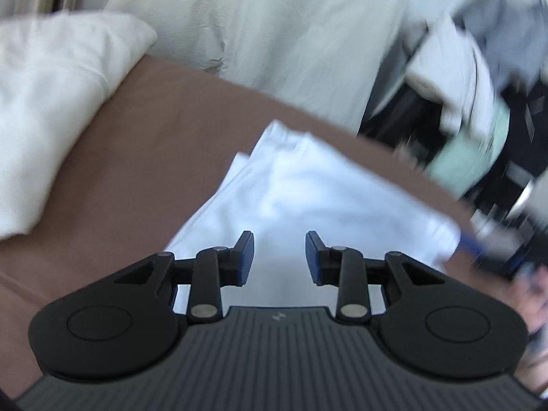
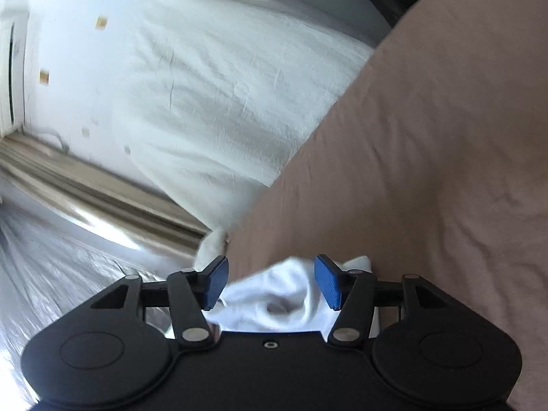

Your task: Fold clothes

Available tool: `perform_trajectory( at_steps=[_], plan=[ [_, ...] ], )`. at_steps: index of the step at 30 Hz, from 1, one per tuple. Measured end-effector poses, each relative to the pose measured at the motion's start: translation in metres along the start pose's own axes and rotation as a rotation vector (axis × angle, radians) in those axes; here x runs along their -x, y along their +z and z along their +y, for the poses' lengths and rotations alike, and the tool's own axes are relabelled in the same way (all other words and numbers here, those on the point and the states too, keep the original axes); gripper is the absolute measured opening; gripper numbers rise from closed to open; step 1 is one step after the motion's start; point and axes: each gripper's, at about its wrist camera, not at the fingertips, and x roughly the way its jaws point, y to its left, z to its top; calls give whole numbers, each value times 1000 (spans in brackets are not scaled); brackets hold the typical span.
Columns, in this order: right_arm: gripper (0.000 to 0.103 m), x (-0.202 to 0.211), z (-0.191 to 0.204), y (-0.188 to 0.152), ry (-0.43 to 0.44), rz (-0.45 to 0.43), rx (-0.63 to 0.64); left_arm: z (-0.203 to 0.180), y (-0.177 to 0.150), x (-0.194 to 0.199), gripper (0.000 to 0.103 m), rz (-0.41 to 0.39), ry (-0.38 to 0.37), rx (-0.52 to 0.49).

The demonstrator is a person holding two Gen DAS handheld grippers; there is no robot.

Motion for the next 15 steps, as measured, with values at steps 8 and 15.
perform_trajectory(
  at_steps=[8,15],
  plan=[
    [68,-16,42,-40,-256,220,485,-21,-2,-34,41,60,117,-224],
    [69,-68,10,-35,-284,210,434,-19,2,-36,44,46,128,-176]
  ],
)
